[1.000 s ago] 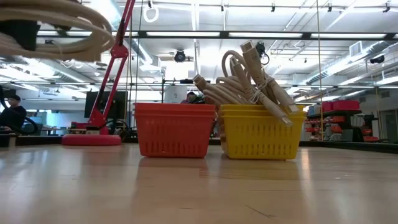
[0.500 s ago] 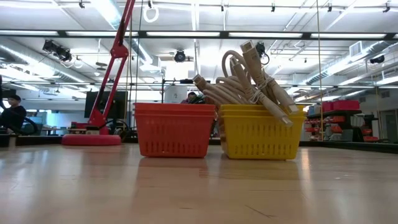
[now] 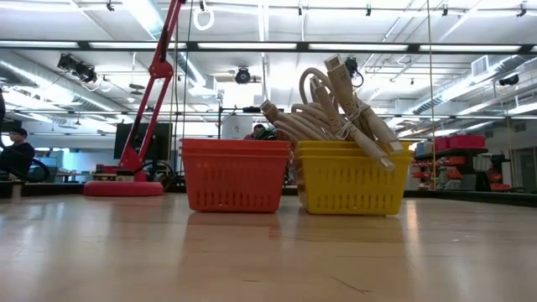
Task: Pick & Place USB Port
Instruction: Put the light brown HDMI cable into the yellow bin
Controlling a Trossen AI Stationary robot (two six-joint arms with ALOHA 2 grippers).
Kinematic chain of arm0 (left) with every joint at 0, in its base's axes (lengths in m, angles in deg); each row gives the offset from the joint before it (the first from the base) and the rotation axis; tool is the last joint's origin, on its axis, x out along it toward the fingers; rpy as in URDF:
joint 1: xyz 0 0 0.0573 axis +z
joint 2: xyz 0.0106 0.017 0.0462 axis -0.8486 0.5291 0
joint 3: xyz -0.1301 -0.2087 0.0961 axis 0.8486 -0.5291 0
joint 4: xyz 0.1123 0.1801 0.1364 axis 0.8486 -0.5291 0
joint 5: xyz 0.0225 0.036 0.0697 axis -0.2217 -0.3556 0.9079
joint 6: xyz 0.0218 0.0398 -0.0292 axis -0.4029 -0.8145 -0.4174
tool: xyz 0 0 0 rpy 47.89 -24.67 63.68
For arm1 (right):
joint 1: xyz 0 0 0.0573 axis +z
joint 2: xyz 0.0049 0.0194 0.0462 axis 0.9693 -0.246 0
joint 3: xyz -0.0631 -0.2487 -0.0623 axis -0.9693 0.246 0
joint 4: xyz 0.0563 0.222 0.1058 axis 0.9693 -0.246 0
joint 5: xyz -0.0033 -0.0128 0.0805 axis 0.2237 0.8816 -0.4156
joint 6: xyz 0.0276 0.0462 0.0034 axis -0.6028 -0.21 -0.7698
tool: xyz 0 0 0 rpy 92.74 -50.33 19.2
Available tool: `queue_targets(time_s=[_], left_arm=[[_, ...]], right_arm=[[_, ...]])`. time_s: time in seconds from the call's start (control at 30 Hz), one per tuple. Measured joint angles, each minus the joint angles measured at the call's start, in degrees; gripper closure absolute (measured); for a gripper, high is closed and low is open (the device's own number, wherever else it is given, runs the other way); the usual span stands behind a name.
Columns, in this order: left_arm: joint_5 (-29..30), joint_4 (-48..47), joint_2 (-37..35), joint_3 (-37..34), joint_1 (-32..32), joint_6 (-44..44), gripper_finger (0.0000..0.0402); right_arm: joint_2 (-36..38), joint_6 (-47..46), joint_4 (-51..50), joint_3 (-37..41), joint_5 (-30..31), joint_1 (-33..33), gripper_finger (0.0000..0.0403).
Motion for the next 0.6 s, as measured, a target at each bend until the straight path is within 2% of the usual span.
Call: queue_targets(time_s=[0.23,0.6], left_arm=[[-5.4,7.0,3.0,0.0,2.9,-1.5,0.0366],[-7.0,9.3,2.9,0.0,5.0,-2.2,0.0366]], right_arm=[[0.0,0.0,-2.3,0.0,0.0,0.0,0.0353],[-0.3,0.3,-2.5,0.0,-2.7,-0.2,0.0353]])
